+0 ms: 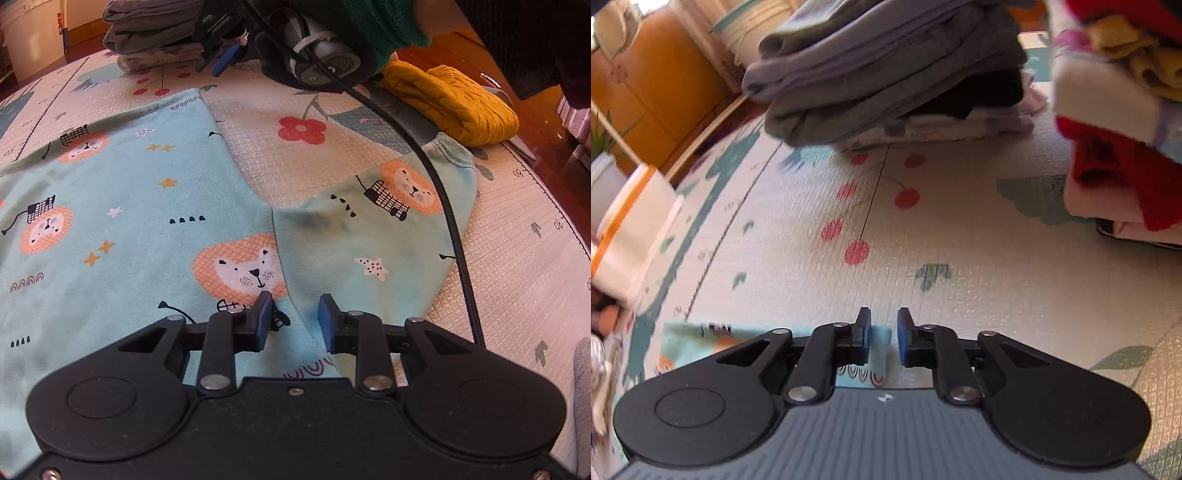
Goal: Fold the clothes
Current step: 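Move both tools over to the other sleeve of the sweatshirt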
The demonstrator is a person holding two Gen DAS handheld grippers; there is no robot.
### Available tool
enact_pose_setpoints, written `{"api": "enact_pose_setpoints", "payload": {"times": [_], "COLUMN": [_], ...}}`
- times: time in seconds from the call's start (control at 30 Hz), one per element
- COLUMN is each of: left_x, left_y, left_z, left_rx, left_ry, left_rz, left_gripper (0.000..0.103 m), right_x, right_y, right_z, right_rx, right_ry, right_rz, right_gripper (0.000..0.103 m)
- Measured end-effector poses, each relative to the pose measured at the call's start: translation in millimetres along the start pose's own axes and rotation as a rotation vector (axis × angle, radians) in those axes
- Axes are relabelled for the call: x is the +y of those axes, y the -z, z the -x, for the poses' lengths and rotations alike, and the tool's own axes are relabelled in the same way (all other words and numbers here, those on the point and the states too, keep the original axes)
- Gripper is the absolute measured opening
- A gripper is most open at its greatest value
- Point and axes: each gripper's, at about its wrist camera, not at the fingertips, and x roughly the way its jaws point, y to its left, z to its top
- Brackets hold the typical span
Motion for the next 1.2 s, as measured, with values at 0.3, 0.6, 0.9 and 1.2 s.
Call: {"api": "enact_pose_setpoints", "payload": {"times": [0.3,0.6,0.9,1.2], "left_x": [57,220,290,313], "left_y": [-17,-85,-118,-110], "left_z": [36,177,240,146], "left_rx": [0.052,0.038,0.298,0.375], "left_ry": [-0.015,-0.192,-0.391,-0.328], "left_rz": [0.25,0.373,-0.097,-0.095], "left_gripper": [0.052,0.051,0.059,0.059], "right_x": [34,105,226,288], "right_y": [2,69,185,279], "right_z": [86,135,130,86], "right_rx": [-0.029,0.045,0.129,0.207], "right_ry": [0.046,-0.005,-0.118,-0.181], "right_rz": [0.103,0.209,0.522,0.757], "right_gripper": [0.02,0.025,0.025,0.021]}}
